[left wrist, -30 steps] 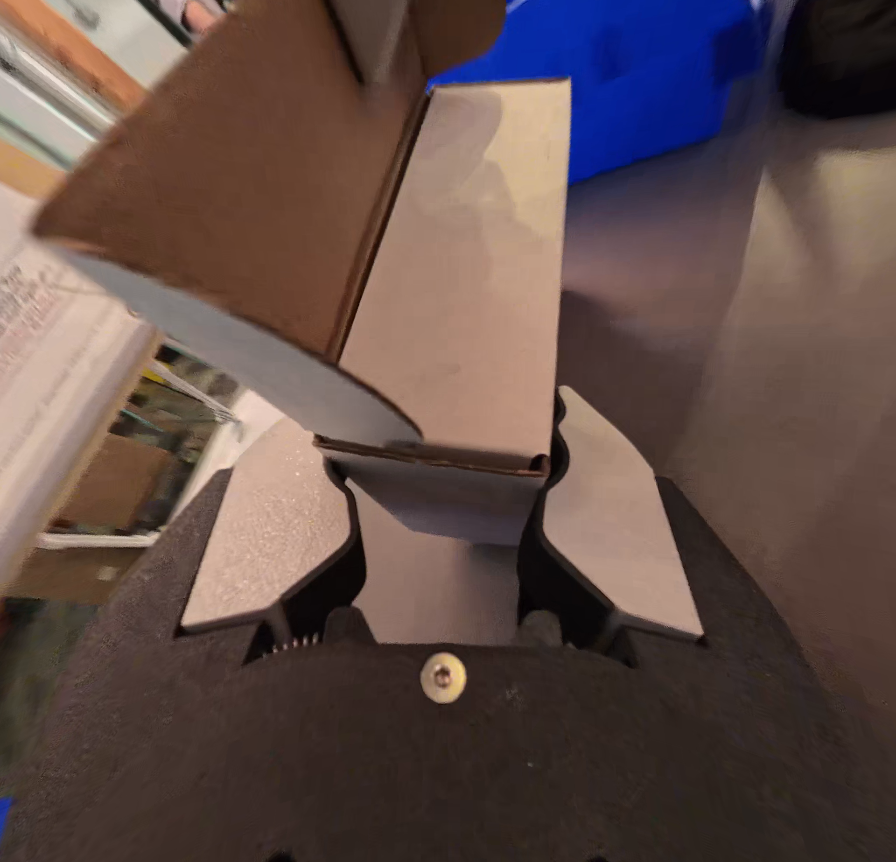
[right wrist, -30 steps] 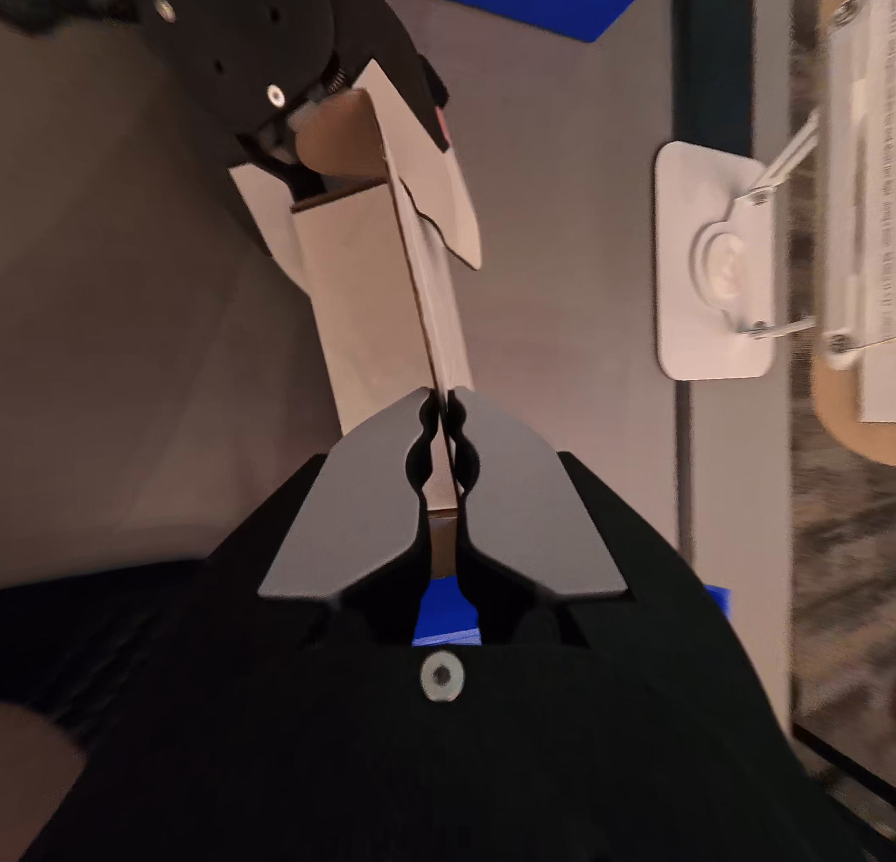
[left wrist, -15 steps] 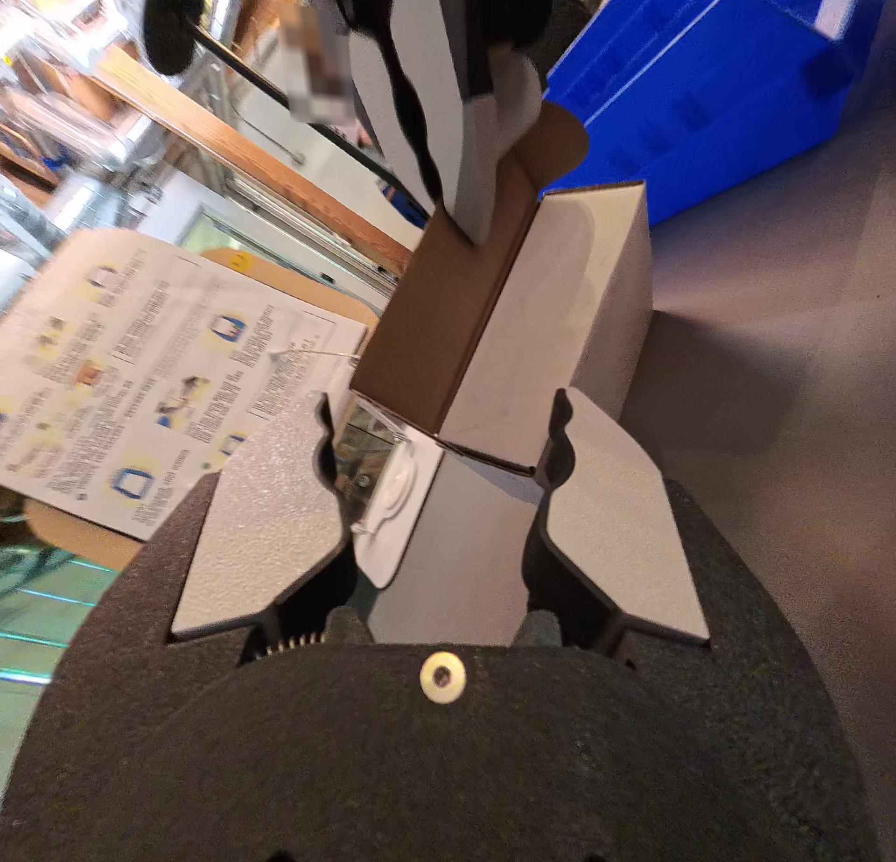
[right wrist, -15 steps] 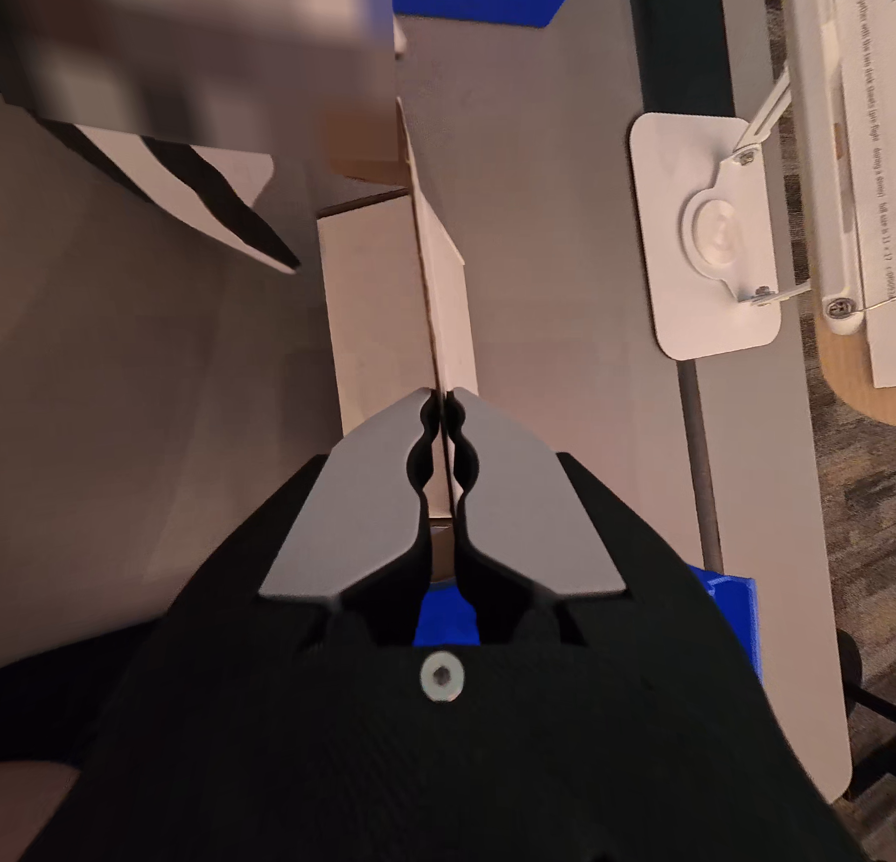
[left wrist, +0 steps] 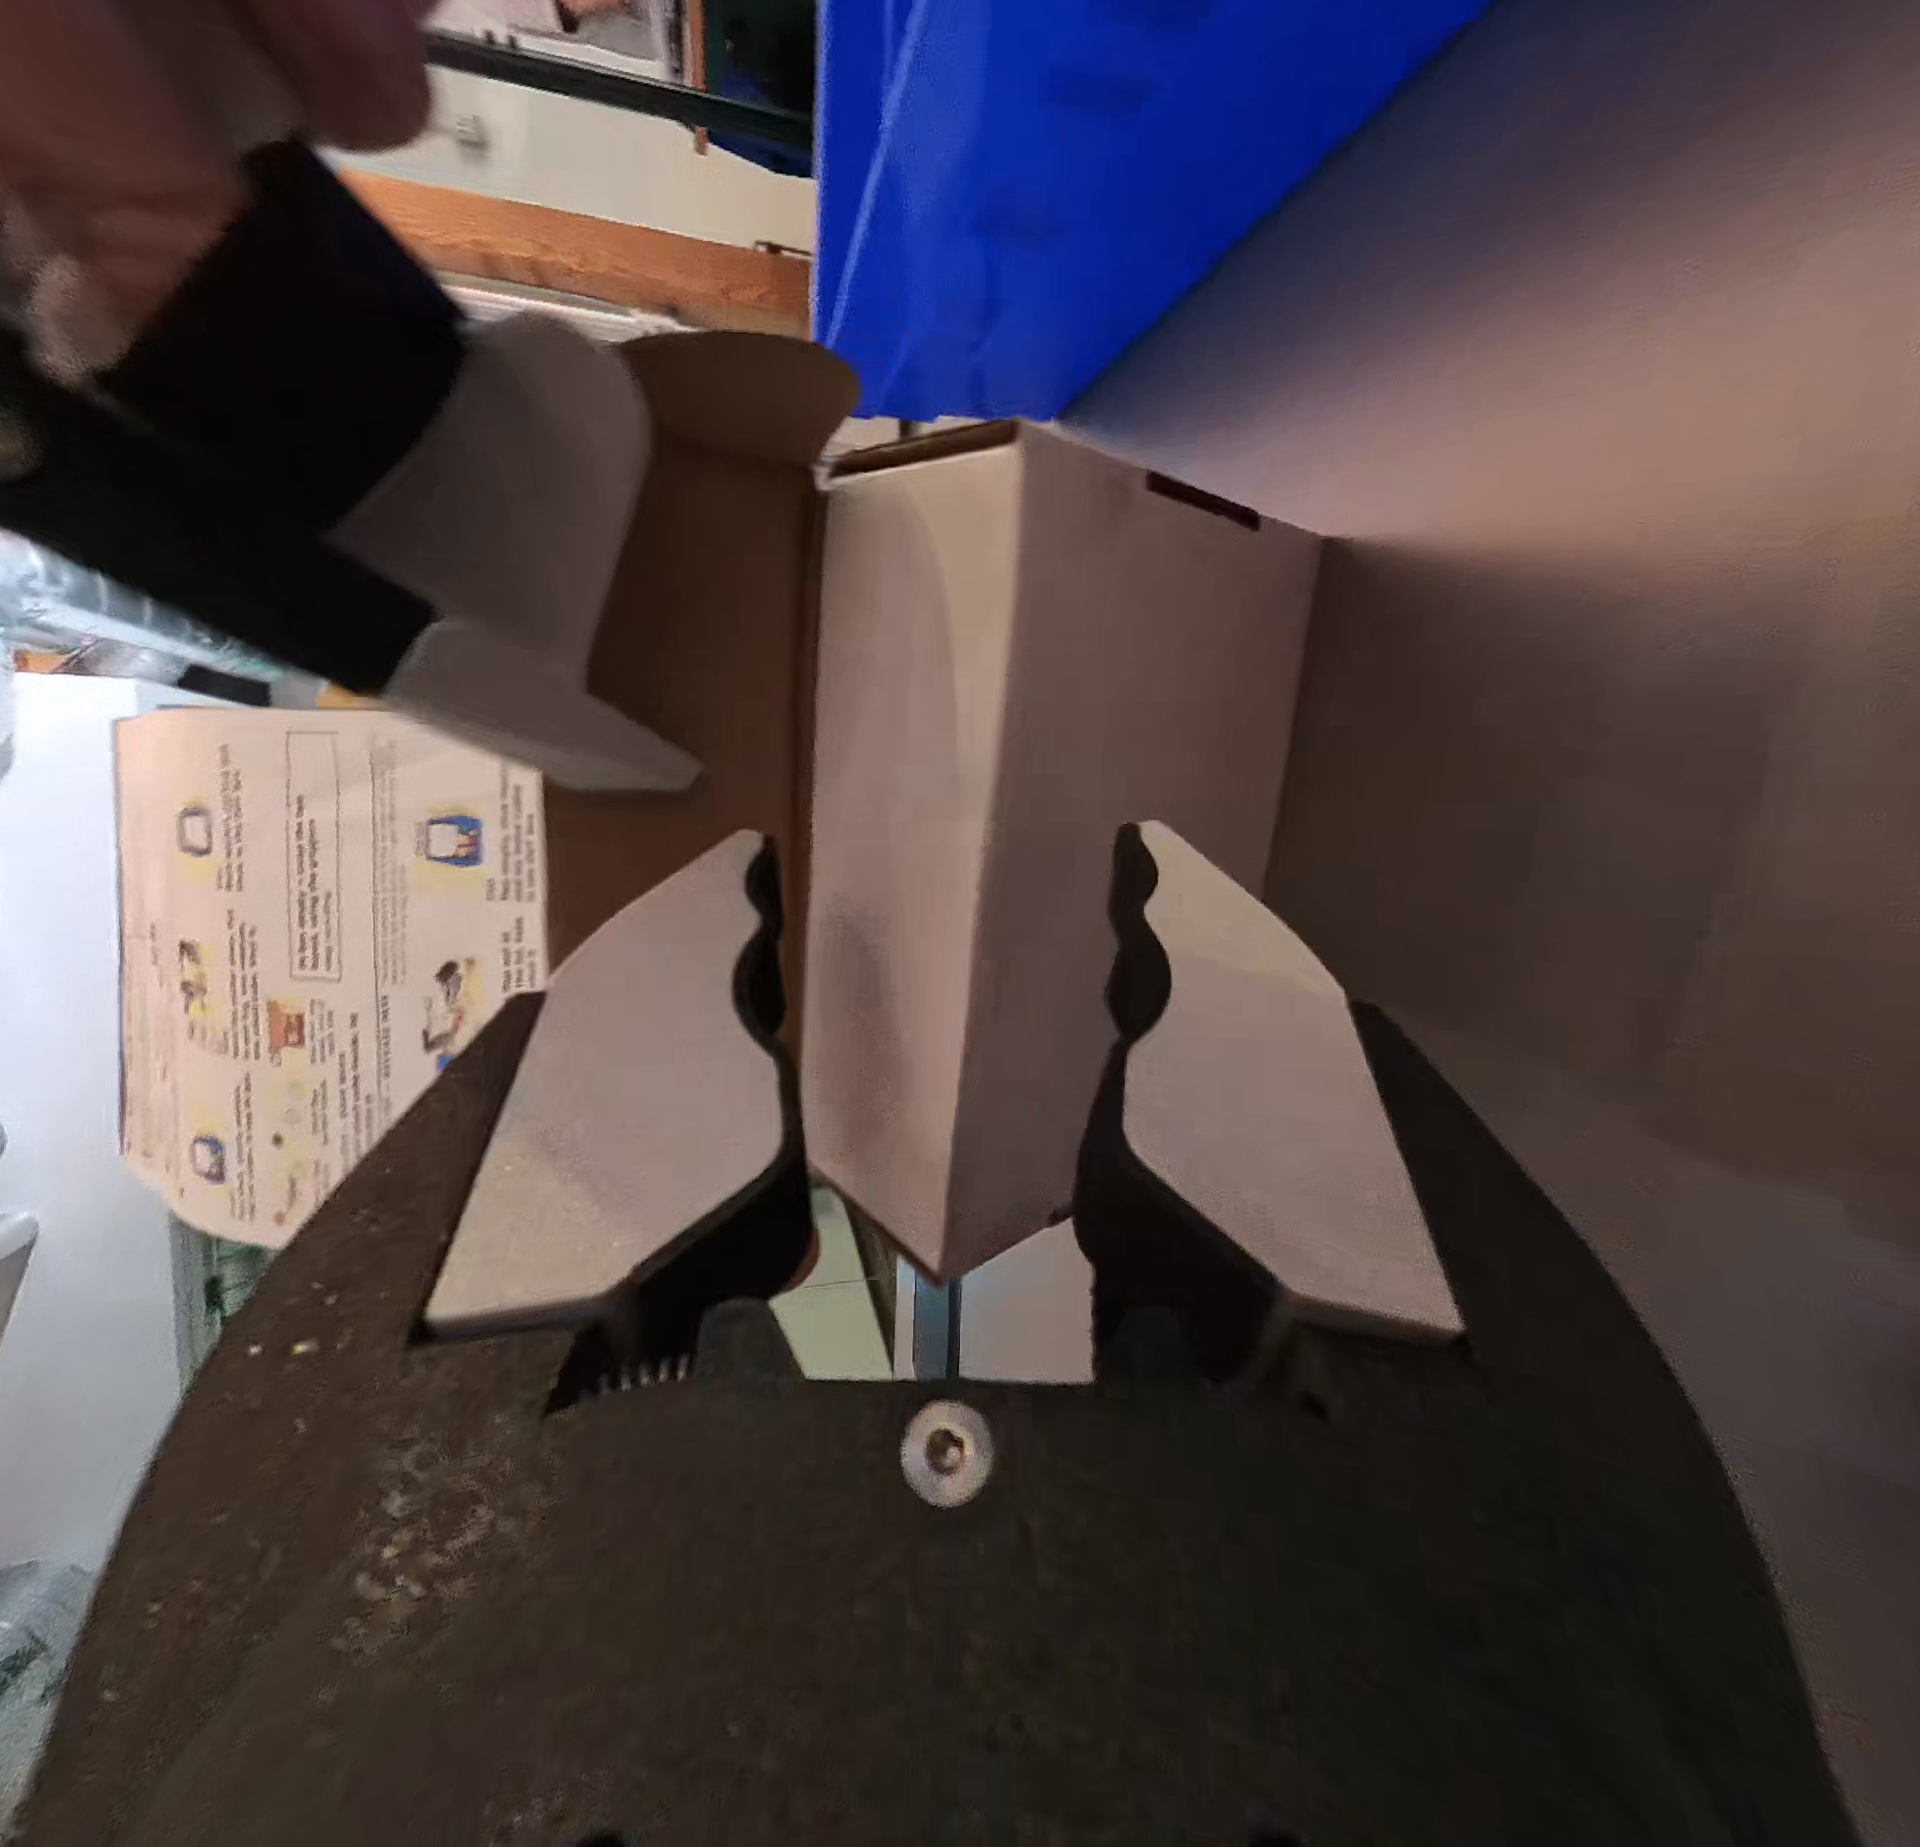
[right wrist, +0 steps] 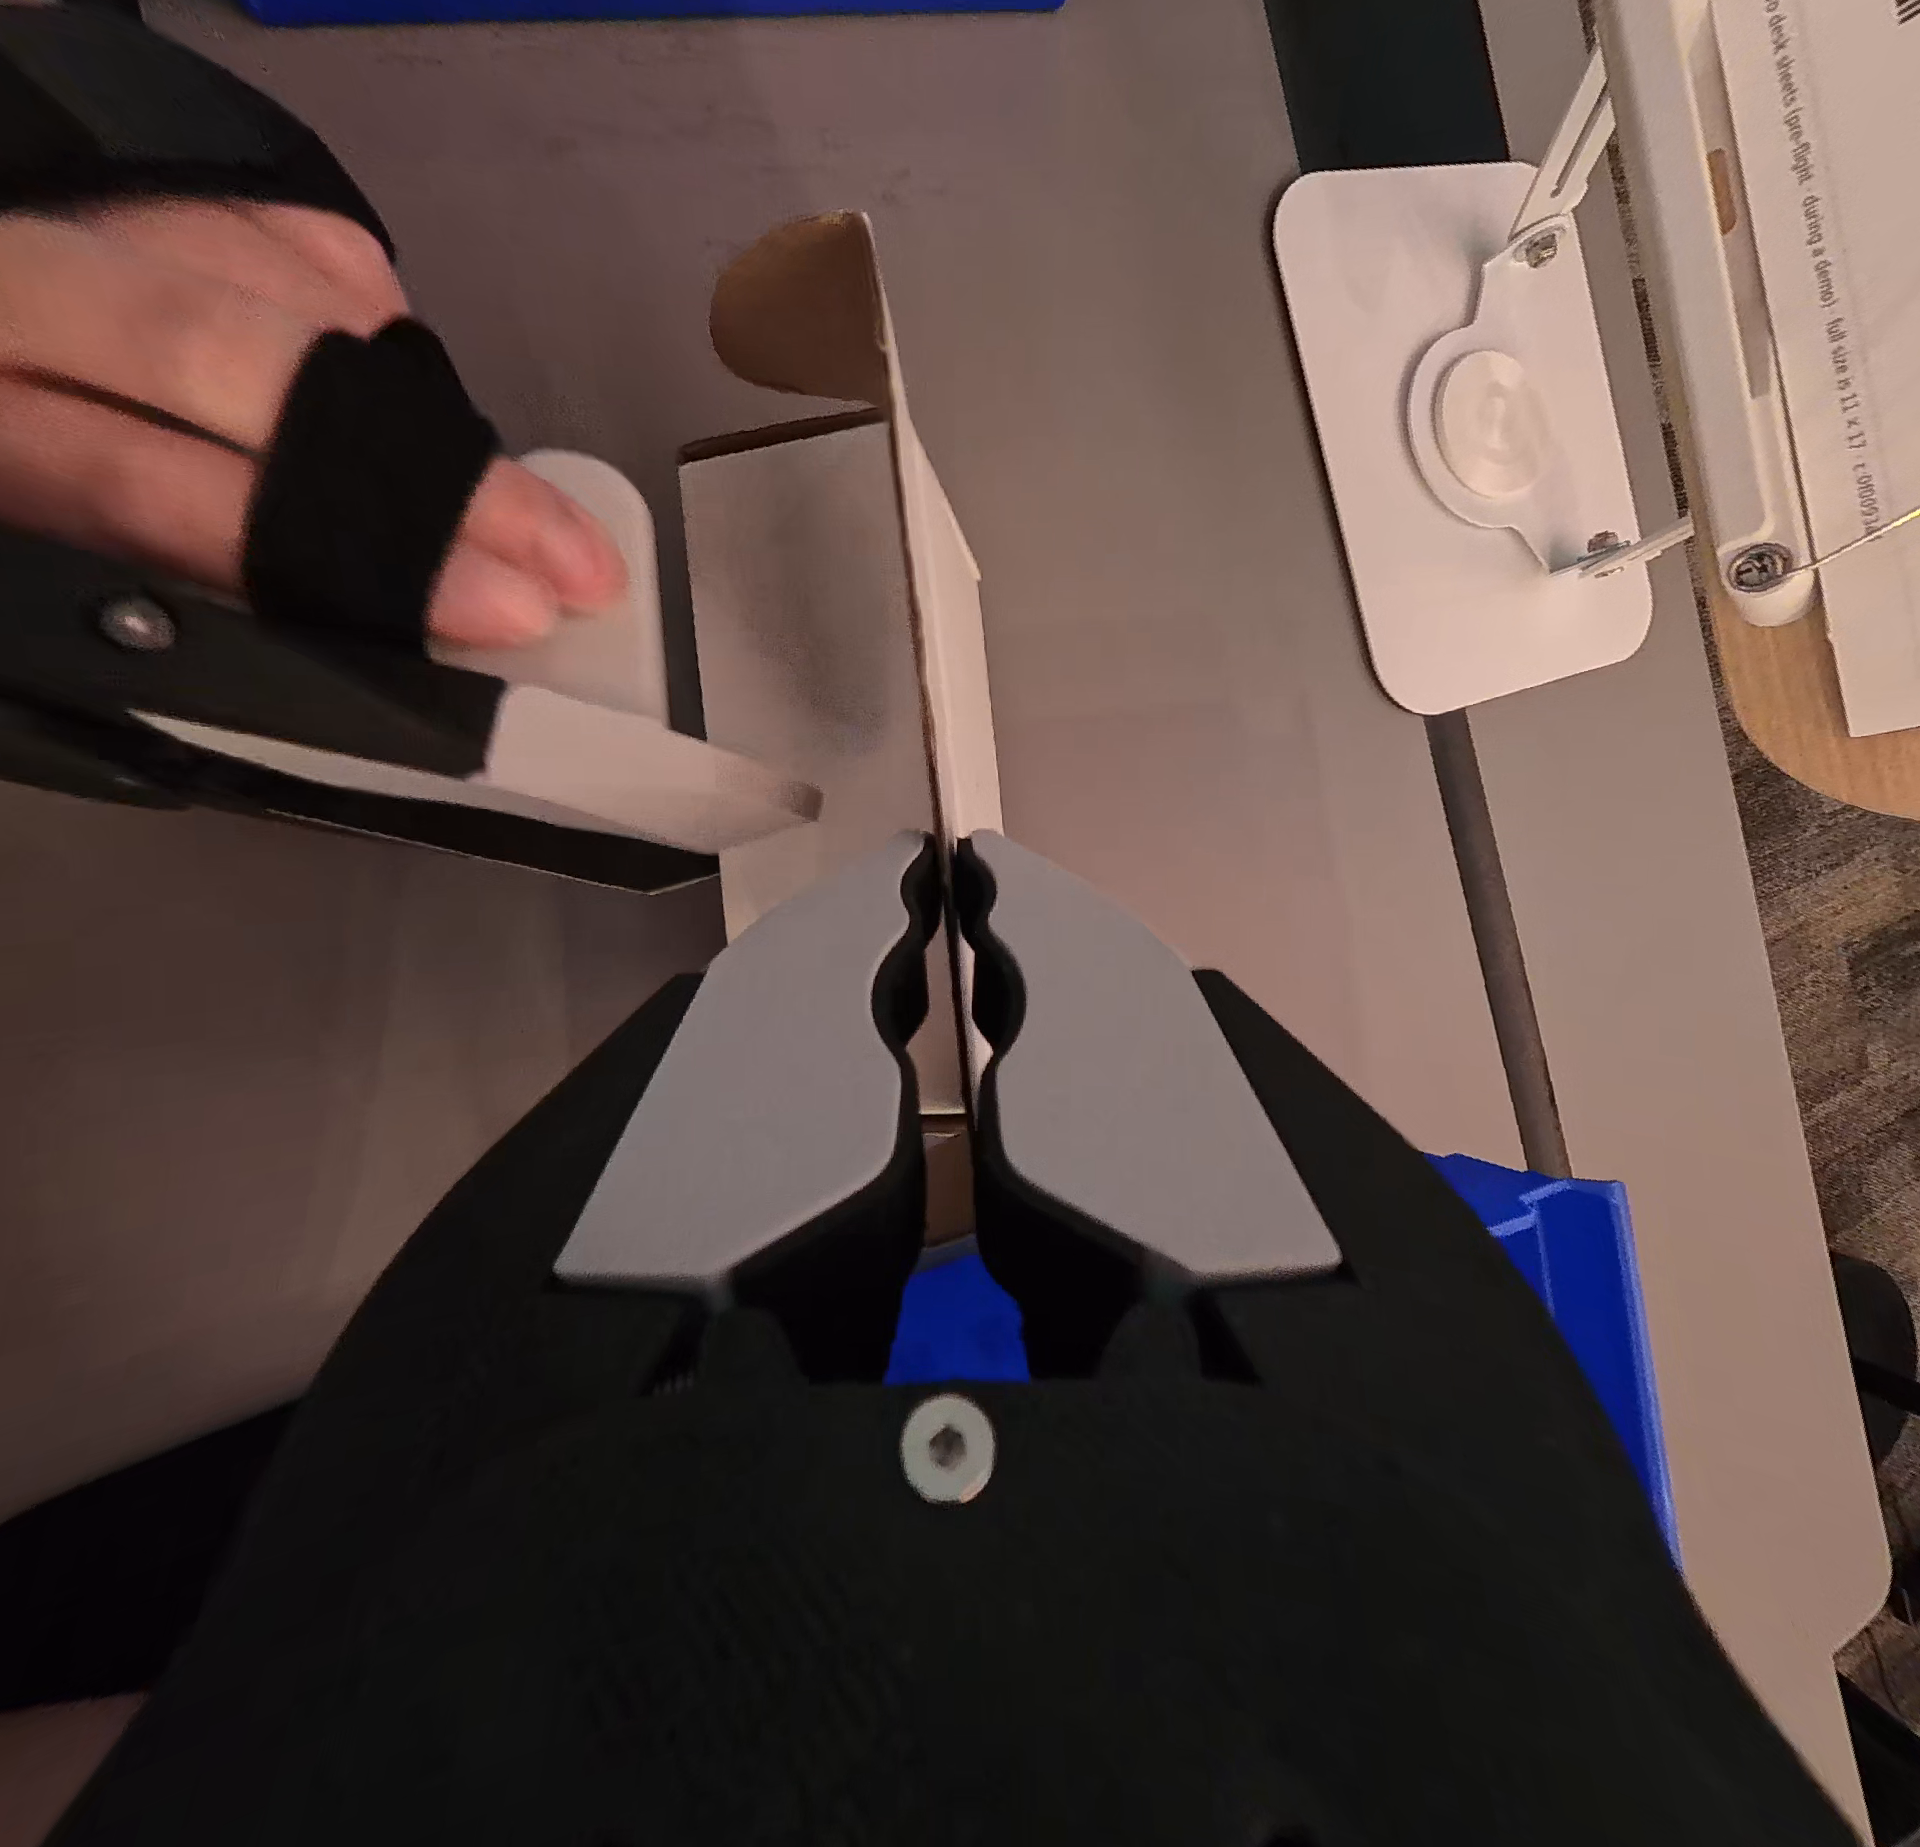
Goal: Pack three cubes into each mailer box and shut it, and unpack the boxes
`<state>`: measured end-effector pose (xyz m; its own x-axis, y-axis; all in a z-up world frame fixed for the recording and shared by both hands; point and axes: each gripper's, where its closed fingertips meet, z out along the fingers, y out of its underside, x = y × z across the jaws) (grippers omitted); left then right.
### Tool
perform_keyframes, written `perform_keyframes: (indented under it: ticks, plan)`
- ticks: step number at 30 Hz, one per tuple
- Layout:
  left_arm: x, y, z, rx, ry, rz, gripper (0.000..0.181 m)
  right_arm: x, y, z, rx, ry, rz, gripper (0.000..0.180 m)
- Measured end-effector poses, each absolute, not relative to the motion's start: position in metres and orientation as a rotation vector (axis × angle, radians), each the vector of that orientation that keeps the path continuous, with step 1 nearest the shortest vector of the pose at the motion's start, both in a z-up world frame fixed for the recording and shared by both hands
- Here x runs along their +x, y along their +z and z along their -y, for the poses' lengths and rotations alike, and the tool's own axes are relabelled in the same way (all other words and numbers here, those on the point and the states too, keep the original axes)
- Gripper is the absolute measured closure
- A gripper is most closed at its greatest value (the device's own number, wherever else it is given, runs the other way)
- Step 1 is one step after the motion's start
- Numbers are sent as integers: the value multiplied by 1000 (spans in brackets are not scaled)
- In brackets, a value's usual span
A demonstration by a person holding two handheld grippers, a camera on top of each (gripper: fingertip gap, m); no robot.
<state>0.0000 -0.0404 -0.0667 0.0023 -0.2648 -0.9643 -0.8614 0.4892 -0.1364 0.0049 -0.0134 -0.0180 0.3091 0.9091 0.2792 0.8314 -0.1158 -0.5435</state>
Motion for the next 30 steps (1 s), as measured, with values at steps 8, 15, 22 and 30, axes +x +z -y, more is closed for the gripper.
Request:
perform_keyframes:
  ticks: [8,15,22,30]
  plan:
    - [-5,-89,18,-1051,849,-1592,100,6,-18,15,-1958,144,1558,177]
    - [-11,-96,39,-1080,846,-1614,98,8,-3,3,-1884,2,1504,177]
    - [1,-88,75,-1193,527,-1628,98,7,1,8,-1859,-29,1518,177]
    - [-10,-97,45,-1274,560,-1662,95,1,1,16,-1844,-36,1558,177]
